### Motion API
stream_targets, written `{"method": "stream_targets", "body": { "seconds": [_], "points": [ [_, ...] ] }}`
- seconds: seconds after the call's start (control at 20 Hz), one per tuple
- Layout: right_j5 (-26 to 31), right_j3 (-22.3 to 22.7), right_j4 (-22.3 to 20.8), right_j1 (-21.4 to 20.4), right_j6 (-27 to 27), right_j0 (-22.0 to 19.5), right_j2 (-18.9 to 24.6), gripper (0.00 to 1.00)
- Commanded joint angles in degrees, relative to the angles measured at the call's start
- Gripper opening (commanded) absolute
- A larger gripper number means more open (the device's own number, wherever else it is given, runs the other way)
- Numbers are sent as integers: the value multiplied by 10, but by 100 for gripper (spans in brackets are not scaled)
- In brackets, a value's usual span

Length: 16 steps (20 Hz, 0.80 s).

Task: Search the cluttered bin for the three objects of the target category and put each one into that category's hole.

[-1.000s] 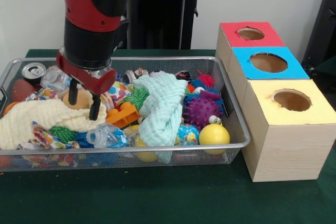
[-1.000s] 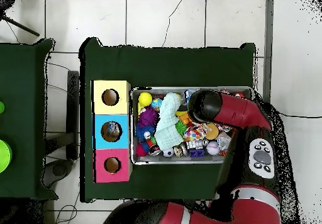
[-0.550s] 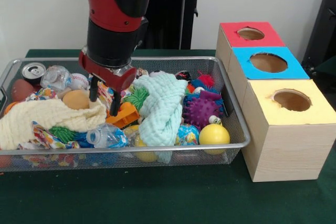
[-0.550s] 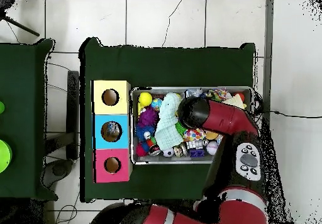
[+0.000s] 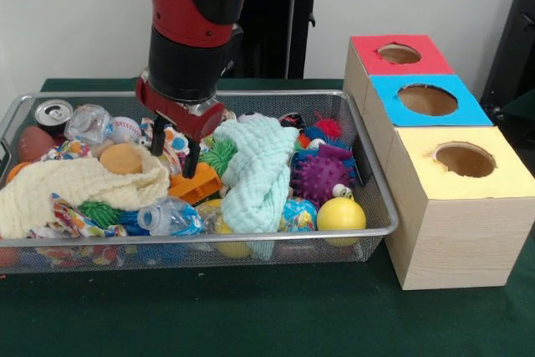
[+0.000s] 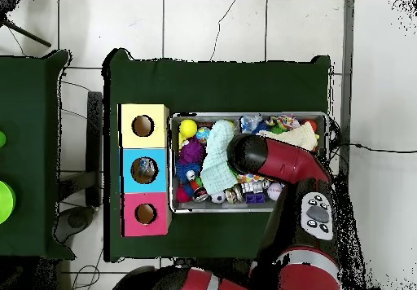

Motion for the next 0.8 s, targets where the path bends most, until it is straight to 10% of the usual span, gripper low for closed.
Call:
{"method": "stream_targets", "body": {
  "seconds": [0.05, 0.8],
  "points": [
    [-8, 21, 33, 42, 121, 15, 20, 100],
    [38, -58, 73, 73, 111, 45, 14, 100]
  ]
}}
